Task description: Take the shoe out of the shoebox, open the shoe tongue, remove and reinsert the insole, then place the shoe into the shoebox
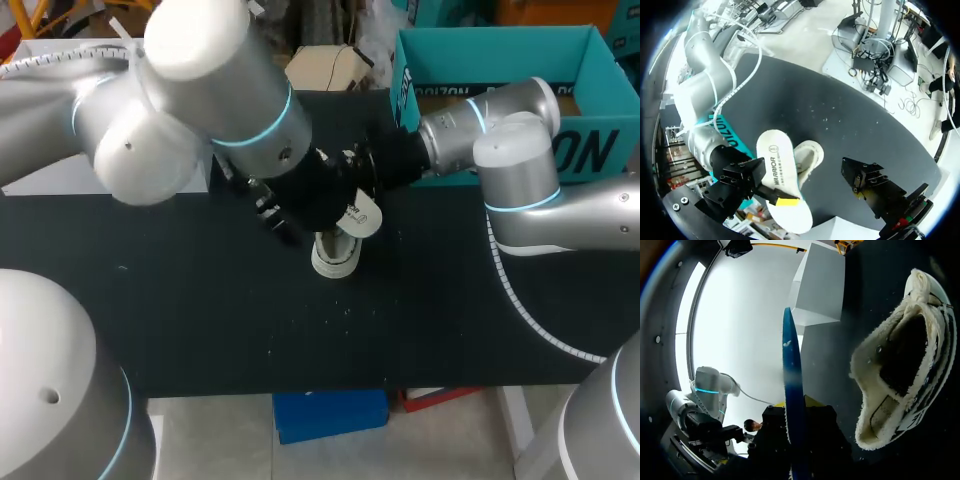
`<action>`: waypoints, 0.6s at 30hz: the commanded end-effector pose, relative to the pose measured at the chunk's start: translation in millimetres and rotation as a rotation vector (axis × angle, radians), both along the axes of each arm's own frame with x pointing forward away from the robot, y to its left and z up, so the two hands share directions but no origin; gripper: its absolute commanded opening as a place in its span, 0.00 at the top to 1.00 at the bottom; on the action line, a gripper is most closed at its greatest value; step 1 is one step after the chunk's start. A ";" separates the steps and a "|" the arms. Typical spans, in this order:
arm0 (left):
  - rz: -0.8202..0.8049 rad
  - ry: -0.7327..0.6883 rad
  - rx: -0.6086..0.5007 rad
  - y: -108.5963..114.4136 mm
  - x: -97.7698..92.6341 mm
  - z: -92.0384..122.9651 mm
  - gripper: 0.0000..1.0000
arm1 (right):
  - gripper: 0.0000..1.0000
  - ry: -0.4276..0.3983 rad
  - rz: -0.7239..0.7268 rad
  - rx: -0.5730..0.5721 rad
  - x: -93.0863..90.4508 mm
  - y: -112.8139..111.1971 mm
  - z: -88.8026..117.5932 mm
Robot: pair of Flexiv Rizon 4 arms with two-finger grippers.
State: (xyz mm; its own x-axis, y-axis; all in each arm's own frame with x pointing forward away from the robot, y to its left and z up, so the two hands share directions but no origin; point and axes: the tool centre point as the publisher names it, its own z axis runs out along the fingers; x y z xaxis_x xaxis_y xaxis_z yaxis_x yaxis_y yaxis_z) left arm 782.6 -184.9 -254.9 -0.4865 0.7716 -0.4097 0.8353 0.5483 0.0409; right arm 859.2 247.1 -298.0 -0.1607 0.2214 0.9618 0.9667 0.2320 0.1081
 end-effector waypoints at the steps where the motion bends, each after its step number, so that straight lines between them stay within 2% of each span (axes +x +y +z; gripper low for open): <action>1: 0.050 -0.245 -0.143 14.1 -15.9 -8.0 0.00 | 1.00 -0.001 -0.002 0.000 -0.6 0.5 -0.3; 11: 0.050 -0.245 -0.143 14.1 -15.9 -8.0 0.00 | 1.00 -0.001 -0.002 0.000 -0.6 0.5 -0.3; 12: 0.035 -0.343 -0.206 14.0 -21.7 -2.2 0.00 | 1.00 -0.001 -0.002 0.000 -0.6 0.5 -0.3; 15: 0.061 -0.549 -0.258 17.8 -30.2 -8.3 0.00 | 1.00 -0.001 -0.002 0.000 -0.6 0.5 -0.3; 18: 0.090 -0.625 -0.295 22.0 -32.9 -26.0 0.00 | 1.00 -0.001 -0.002 0.000 -0.6 0.5 -0.3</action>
State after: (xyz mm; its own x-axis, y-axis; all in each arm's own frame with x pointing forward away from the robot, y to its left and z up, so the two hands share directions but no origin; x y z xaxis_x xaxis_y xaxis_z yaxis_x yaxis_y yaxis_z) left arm 762.7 -167.7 -266.6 -0.3745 0.7007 -0.6073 0.7607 0.6066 0.2308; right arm 859.2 247.1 -298.0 -0.1608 0.2215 0.9618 0.9667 0.2321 0.1082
